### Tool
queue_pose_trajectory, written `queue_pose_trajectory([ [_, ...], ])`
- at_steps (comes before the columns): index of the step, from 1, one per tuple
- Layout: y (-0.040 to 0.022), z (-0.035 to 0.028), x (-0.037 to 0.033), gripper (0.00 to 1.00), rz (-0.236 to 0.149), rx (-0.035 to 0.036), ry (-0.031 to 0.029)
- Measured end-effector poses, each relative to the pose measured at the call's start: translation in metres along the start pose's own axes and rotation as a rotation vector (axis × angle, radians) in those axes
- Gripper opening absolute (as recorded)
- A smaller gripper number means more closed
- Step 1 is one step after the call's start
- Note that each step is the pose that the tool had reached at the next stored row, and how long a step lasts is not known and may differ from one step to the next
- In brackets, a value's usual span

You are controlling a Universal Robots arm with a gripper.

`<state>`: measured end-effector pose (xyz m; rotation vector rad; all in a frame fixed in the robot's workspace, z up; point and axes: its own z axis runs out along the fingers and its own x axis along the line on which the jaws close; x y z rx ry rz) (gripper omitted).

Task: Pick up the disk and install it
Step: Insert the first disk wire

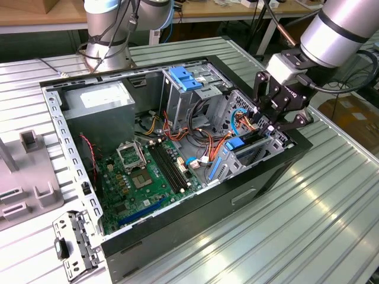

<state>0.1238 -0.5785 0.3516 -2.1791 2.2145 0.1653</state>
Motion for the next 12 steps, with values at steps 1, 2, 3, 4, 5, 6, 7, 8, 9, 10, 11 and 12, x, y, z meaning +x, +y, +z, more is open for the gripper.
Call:
queue_pose_trajectory([
  [1, 0.0000, 0.0000, 0.0000, 0.36, 0.000, 0.0000, -0.0022],
  [2, 0.0000, -0.0001, 0.0000, 0.36, -0.001, -0.0002, -0.0114],
  [3, 0.0000, 0.0000, 0.0000, 0.35, -0.001, -0.0003, -0.0153],
  [4, 0.0000, 0.0003, 0.0000, 0.29, -0.001, -0.0004, -0.0171],
  [5, -0.0001, 0.0011, 0.0000, 0.22, -0.001, -0.0009, -0.0187],
  [6, -0.0002, 0.0021, 0.0002, 0.16, -0.001, -0.0018, -0.0194],
  [7, -0.0004, 0.0032, 0.0003, 0.16, -0.001, -0.0029, -0.0195],
  [8, -0.0005, 0.0045, 0.0005, 0.11, -0.001, -0.0043, -0.0194],
  [9, -0.0006, 0.0054, 0.0009, 0.11, -0.001, -0.0051, -0.0194],
  [10, -0.0006, 0.0061, 0.0011, 0.11, 0.000, -0.0058, -0.0191],
  [11, -0.0007, 0.0064, 0.0013, 0.11, 0.000, -0.0061, -0.0189],
  [12, -0.0007, 0.0067, 0.0014, 0.11, 0.000, -0.0063, -0.0189],
])
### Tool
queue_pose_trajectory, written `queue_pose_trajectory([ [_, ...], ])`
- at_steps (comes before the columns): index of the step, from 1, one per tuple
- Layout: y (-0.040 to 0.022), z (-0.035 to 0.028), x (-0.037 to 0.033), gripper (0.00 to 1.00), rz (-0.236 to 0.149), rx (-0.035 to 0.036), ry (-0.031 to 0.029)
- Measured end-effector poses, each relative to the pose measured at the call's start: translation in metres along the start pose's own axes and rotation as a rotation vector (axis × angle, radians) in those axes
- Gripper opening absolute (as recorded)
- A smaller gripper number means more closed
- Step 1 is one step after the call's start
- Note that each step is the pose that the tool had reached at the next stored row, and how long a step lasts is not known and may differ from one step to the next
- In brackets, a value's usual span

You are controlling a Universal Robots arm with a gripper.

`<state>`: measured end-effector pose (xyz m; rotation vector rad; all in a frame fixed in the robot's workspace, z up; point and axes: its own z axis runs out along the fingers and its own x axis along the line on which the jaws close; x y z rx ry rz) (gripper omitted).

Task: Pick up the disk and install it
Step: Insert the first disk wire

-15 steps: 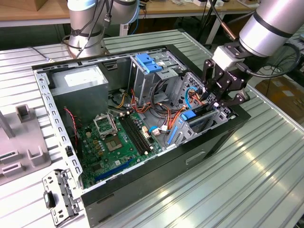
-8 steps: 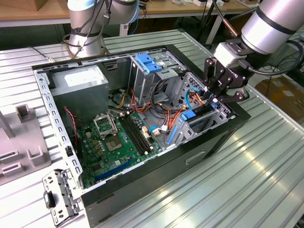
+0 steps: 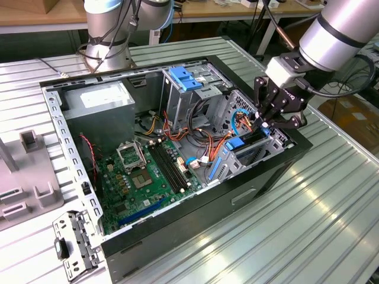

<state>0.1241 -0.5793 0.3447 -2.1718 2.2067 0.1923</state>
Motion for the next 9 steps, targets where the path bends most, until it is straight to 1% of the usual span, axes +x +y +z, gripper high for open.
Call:
queue_pose_trajectory([
  [6, -0.0001, 0.0014, 0.0006, 0.11, 0.000, -0.0007, -0.0003],
  [7, -0.0001, 0.0005, 0.0004, 0.11, 0.000, -0.0006, -0.0012],
  [8, -0.0001, -0.0017, 0.0002, 0.11, 0.000, -0.0007, -0.0016],
  [9, -0.0002, -0.0034, 0.0000, 0.11, 0.000, -0.0007, -0.0009],
])
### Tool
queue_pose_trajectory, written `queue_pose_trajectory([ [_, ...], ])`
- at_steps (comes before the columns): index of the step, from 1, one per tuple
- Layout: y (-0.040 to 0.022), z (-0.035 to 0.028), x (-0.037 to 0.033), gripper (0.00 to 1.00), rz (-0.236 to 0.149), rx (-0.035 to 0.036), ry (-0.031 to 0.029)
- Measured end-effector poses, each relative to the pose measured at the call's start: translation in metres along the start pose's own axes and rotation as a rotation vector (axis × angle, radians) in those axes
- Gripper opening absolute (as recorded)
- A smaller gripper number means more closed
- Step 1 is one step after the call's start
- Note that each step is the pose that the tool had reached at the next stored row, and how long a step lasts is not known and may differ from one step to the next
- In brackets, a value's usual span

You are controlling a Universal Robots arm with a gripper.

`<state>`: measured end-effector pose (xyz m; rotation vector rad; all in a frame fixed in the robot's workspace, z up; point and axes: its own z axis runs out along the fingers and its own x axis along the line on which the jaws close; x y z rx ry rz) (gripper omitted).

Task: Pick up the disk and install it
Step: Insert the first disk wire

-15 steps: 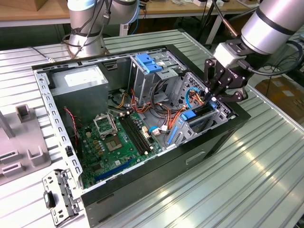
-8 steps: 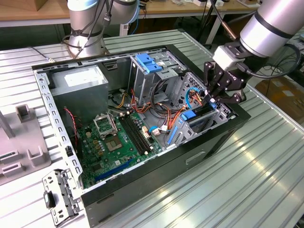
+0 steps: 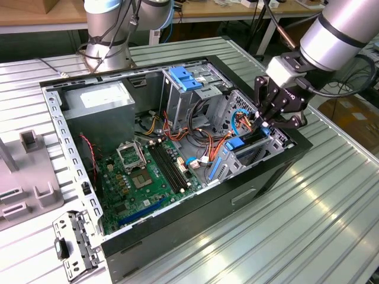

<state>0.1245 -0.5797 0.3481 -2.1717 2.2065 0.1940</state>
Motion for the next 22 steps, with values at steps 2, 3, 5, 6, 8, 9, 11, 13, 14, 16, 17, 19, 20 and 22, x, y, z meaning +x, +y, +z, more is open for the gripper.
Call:
queue_pose_trajectory([
  [2, -0.0011, -0.0033, -0.0003, 0.11, 0.000, 0.0000, -0.0004],
  [3, -0.0016, -0.0043, -0.0005, 0.11, 0.000, 0.0000, -0.0001],
  [5, -0.0031, -0.0069, -0.0009, 0.11, 0.000, 0.0000, -0.0002],
  [6, -0.0037, -0.0079, -0.0010, 0.11, 0.000, 0.0000, -0.0004],
  [8, -0.0055, -0.0100, -0.0012, 0.11, 0.000, 0.0000, -0.0007],
  [9, -0.0069, -0.0113, -0.0014, 0.11, 0.000, 0.0000, -0.0008],
  [11, -0.0084, -0.0128, -0.0016, 0.11, 0.000, 0.0000, -0.0010],
  [13, -0.0104, -0.0151, -0.0019, 0.11, 0.000, 0.0000, -0.0015],
  [14, -0.0109, -0.0158, -0.0020, 0.11, 0.000, 0.0000, -0.0018],
  [16, -0.0126, -0.0180, -0.0023, 0.11, 0.000, 0.0000, -0.0017],
  [17, -0.0132, -0.0194, -0.0024, 0.11, 0.000, 0.0000, -0.0017],
  [19, -0.0134, -0.0202, -0.0025, 0.11, 0.000, 0.0000, -0.0019],
  [20, -0.0134, -0.0202, -0.0026, 0.11, 0.000, 0.0000, -0.0020],
  [22, -0.0135, -0.0204, -0.0026, 0.11, 0.000, 0.0000, -0.0018],
])
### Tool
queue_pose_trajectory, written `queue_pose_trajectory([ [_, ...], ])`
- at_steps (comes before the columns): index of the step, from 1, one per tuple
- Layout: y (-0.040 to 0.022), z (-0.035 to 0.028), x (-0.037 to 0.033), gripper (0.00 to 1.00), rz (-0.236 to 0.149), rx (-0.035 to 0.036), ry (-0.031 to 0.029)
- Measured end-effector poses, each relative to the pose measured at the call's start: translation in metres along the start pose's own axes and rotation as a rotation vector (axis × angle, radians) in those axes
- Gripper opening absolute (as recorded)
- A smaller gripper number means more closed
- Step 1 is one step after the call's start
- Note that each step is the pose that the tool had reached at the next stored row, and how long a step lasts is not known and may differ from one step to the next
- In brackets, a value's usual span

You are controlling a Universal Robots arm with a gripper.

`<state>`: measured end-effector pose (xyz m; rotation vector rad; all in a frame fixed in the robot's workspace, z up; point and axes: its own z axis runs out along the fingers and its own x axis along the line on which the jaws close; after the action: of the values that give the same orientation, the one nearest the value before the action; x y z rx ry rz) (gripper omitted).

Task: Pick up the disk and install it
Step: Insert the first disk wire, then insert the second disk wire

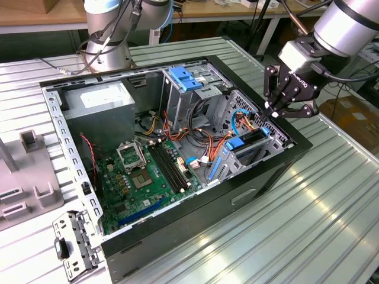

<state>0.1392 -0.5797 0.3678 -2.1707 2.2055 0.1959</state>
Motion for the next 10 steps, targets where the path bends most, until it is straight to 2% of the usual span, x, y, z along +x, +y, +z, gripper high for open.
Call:
queue_pose_trajectory([
  [7, -0.0001, -0.0003, 0.0000, 0.11, 0.000, 0.0000, 0.0000],
  [8, -0.0002, -0.0005, -0.0001, 0.29, 0.000, 0.0000, 0.0001],
  [9, 0.0050, -0.0056, -0.0091, 0.42, 0.000, 0.0000, 0.0000],
  [10, 0.0060, -0.0053, -0.0103, 0.42, 0.000, 0.0000, -0.0002],
])
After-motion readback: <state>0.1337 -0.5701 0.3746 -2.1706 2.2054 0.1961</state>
